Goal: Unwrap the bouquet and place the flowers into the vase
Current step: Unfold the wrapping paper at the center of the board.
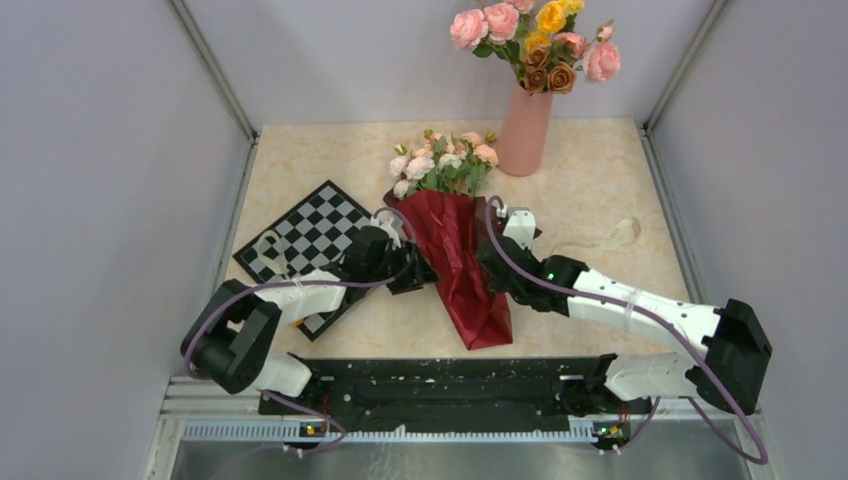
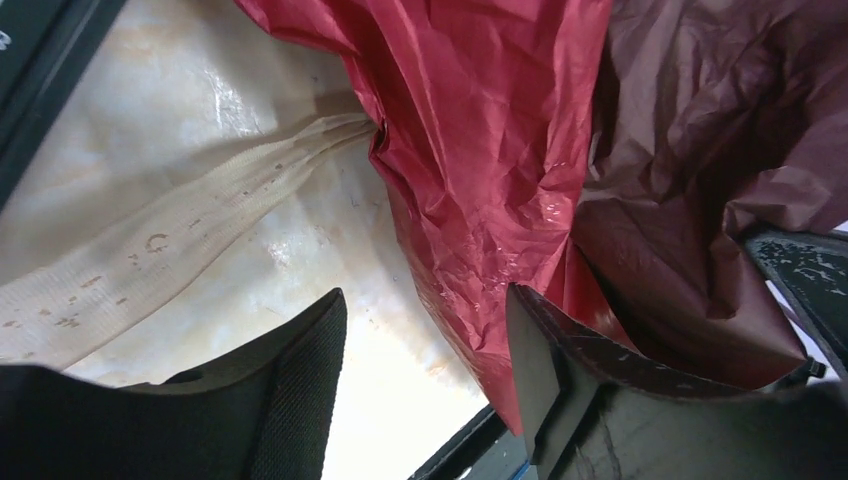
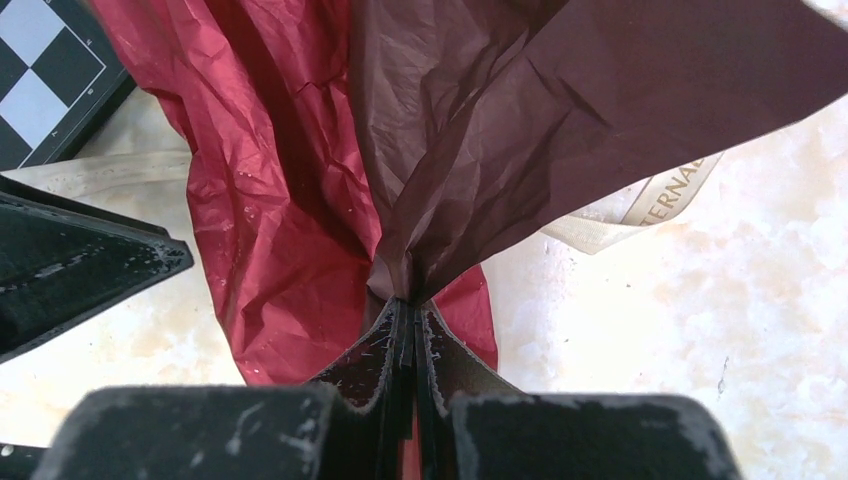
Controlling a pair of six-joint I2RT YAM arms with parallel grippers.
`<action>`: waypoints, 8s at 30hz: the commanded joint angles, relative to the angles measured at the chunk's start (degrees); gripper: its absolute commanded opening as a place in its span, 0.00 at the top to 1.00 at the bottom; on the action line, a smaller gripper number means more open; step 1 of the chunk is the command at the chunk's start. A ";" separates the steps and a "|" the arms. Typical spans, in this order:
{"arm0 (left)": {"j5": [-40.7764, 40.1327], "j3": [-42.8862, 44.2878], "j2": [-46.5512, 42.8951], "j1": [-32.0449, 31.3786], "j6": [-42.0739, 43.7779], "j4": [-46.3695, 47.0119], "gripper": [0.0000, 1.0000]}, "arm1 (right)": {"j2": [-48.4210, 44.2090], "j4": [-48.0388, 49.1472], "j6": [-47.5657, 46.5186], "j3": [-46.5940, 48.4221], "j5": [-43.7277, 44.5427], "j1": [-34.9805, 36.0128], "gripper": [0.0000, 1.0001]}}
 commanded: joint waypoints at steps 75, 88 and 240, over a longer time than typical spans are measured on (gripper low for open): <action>-5.01 0.43 1.78 -1.66 0.17 -0.55 1.00 | 3.88 16.37 -16.75 2.77 -42.92 -17.99 0.61; -4.83 0.51 2.13 -1.65 0.02 -0.46 1.00 | 16.58 22.68 -17.30 -0.14 -39.14 -18.21 0.64; -11.31 9.33 -33.42 16.15 11.91 -34.98 0.01 | 6.73 16.63 -11.91 9.07 -29.16 5.24 0.37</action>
